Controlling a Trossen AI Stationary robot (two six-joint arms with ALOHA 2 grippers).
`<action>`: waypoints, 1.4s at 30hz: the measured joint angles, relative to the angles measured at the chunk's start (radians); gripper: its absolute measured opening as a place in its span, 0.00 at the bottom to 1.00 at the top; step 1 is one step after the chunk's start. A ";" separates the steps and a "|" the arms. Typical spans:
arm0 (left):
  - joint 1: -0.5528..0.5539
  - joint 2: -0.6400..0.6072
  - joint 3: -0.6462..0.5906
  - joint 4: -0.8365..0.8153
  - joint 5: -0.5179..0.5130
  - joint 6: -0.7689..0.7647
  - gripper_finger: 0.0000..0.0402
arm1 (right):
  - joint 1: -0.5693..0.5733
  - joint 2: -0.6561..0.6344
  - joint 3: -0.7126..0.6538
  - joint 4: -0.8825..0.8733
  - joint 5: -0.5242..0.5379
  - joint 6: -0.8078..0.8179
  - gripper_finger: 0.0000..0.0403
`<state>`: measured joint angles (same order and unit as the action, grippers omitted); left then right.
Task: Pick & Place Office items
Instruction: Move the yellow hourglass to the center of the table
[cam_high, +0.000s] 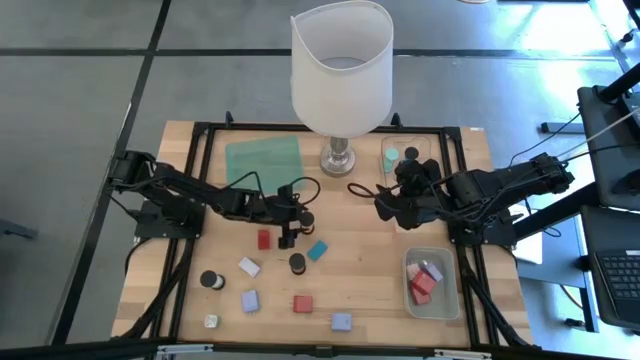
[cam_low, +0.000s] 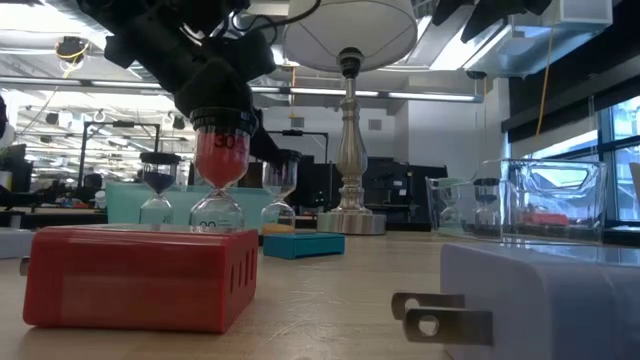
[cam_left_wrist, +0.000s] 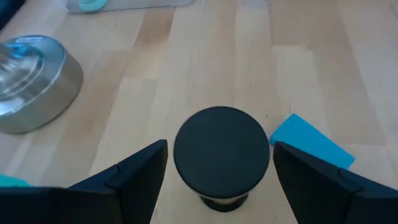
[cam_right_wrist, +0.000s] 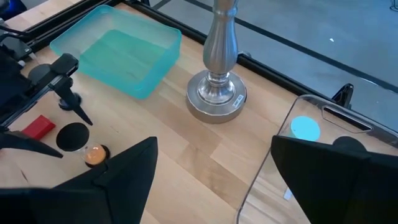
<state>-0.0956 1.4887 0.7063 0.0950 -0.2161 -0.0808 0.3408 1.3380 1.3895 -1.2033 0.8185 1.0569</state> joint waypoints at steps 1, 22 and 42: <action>0.000 0.000 0.000 0.000 0.000 -0.008 0.72 | 0.000 0.000 0.000 0.000 0.000 0.000 0.79; 0.001 -0.001 0.000 0.200 -0.072 0.063 0.51 | 0.000 0.000 0.000 0.000 0.000 -0.022 0.79; 0.145 0.442 0.690 -0.102 -0.002 0.068 0.55 | 0.000 0.000 0.000 0.000 -0.033 -0.048 0.79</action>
<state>0.0494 1.9305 1.3961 -0.0068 -0.2176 -0.0130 0.3408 1.3380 1.3895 -1.2034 0.7855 1.0084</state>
